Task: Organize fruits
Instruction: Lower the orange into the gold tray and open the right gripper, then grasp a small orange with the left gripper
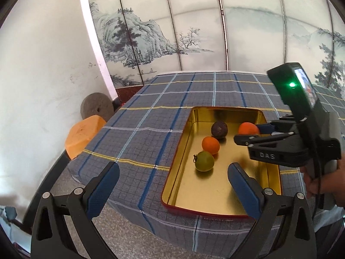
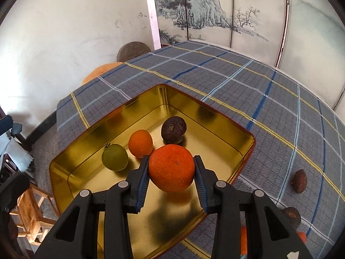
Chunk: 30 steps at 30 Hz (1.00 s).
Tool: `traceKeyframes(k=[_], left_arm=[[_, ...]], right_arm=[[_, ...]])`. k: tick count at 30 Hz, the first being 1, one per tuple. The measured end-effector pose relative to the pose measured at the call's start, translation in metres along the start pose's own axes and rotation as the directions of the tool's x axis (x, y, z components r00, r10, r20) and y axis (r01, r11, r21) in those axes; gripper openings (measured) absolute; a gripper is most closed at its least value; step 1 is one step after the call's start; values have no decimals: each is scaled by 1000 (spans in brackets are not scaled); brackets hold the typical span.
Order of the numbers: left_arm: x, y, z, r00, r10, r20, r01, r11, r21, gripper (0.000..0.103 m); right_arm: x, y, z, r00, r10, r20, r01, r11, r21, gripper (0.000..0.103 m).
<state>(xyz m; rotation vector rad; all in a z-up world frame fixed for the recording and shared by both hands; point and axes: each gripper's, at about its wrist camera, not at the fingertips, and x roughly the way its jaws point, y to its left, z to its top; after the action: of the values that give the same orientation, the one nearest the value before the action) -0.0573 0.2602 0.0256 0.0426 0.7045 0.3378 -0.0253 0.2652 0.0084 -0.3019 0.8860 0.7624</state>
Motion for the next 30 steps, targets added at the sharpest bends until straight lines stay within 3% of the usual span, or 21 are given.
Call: traceKeyframes(k=[12, 17, 24, 27, 30], left_arm=[[1, 5, -1, 996, -77, -36, 75, 996, -48, 100], [1, 3, -3, 996, -72, -51, 70, 997, -39, 100], [-3, -3, -2, 996, -64, -54, 64, 998, -16, 100], [-5, -7, -2, 997, -62, -54, 62, 998, 3, 100], [-6, -13, -1, 996, -67, -57, 68, 997, 21, 100]], right_arm=[[14, -3, 11, 1000, 3, -10, -3, 999, 36, 38], [6, -3, 17, 999, 4, 36, -6, 999, 51, 48], [-31, -13, 16, 991, 28, 131, -40, 996, 86, 50], [-56, -22, 5, 985, 22, 173, -39, 994, 98, 56], [-84, -37, -17, 976, -47, 215, 25, 994, 104, 60]])
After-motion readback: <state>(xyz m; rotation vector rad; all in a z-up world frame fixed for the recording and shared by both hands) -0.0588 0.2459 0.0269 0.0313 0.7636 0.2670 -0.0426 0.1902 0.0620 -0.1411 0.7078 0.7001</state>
